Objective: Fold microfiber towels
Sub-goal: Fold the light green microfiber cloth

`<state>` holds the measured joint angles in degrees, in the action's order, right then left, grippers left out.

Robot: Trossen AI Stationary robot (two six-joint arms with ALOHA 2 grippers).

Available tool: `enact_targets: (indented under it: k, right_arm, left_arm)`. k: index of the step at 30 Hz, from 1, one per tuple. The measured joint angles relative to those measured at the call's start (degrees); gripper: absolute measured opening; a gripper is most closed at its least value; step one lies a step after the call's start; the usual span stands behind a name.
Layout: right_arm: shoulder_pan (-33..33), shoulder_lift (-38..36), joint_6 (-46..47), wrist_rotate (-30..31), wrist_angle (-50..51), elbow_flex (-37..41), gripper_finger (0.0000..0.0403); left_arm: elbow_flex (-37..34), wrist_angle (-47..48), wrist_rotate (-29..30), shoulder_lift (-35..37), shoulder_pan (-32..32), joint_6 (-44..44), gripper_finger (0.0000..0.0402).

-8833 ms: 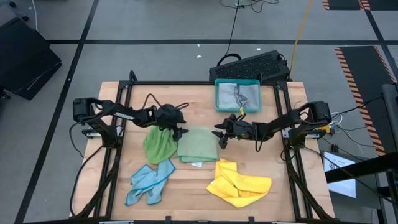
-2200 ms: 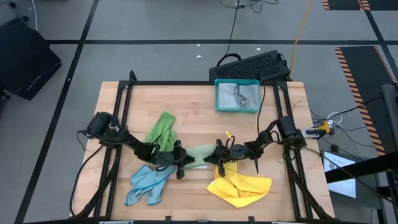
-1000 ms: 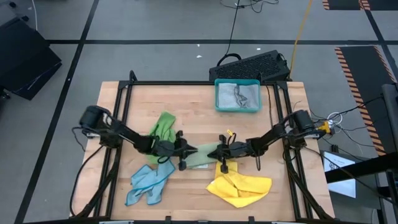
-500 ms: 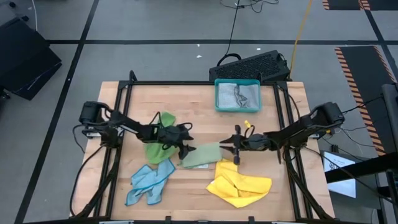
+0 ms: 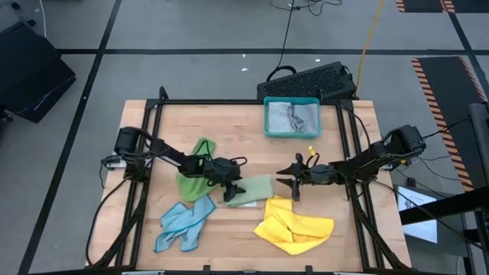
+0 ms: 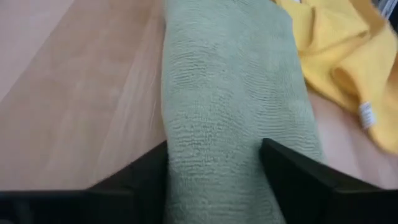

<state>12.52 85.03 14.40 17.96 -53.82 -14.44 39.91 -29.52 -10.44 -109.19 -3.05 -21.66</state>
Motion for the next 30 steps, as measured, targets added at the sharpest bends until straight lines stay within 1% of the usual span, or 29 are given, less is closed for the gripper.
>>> enact_targets:
  k: [2, 4, 6, 7, 8, 11, 14, 17, 21, 24, 27, 30]
  right_arm:
    - [0.2, 0.0, 0.3, 0.0, -0.6, 0.0, 0.0122]
    - [0.3, 0.0, 0.9, 0.5, -0.7, 0.0, 0.0122]
    - [0.3, 0.0, 5.6, 5.3, 1.1, -0.3, 0.0123]
    - [0.0, 0.0, 7.1, 6.6, 2.6, -0.9, 0.0126]
    - [-0.1, 0.0, 7.5, 7.0, 4.3, -2.1, 0.0131]
    - [-0.1, 0.0, 7.5, 5.8, 11.3, -8.0, 0.0158]
    - [-0.3, 0.0, 6.0, 5.8, 22.1, -15.4, 0.0196]
    - [-0.7, 0.0, 4.8, 5.8, 29.7, -22.3, 0.0236]
    - [-2.2, 0.0, 3.6, 5.7, 30.6, -27.6, 0.0275]
    - [-3.2, -0.6, -0.1, 4.0, 30.7, -29.5, 0.0292]
    - [-4.1, -0.5, -3.9, 0.0, 30.8, -30.7, 0.0298]
    - [-5.6, -0.5, -5.2, -6.9, 31.4, -30.9, 0.0299]
  left_arm:
    - [0.1, -0.2, 0.8, -0.3, -0.6, 4.0, 0.0184]
    - [0.2, -0.3, 1.6, -0.4, -1.4, 8.1, 0.0124]
    - [0.2, -0.1, 1.4, 0.4, -2.1, 10.9, 0.0061]
    - [0.1, 0.3, 1.2, 1.0, -2.3, 12.0, 0.0036]
    - [0.0, 0.7, 1.2, 1.6, -2.3, 12.8, 0.0025]
    - [-0.2, 2.7, 3.4, 4.4, -2.4, 16.6, 0.0034]
    - [-0.2, 4.3, 7.4, 8.1, -3.0, 21.7, 0.0043]
    - [-0.2, 8.0, 12.2, 12.6, -3.8, 26.2, 0.0031]
    - [-0.2, 11.1, 18.0, 17.5, -4.8, 31.9, 0.0025]
    - [-0.1, 13.1, 22.6, 19.9, -6.0, 36.1, 0.0025]
    - [-0.1, 13.8, 26.9, 20.4, -7.4, 41.4, 0.0027]
    - [-0.1, 13.0, 30.0, 20.4, -8.9, 46.6, 0.003]
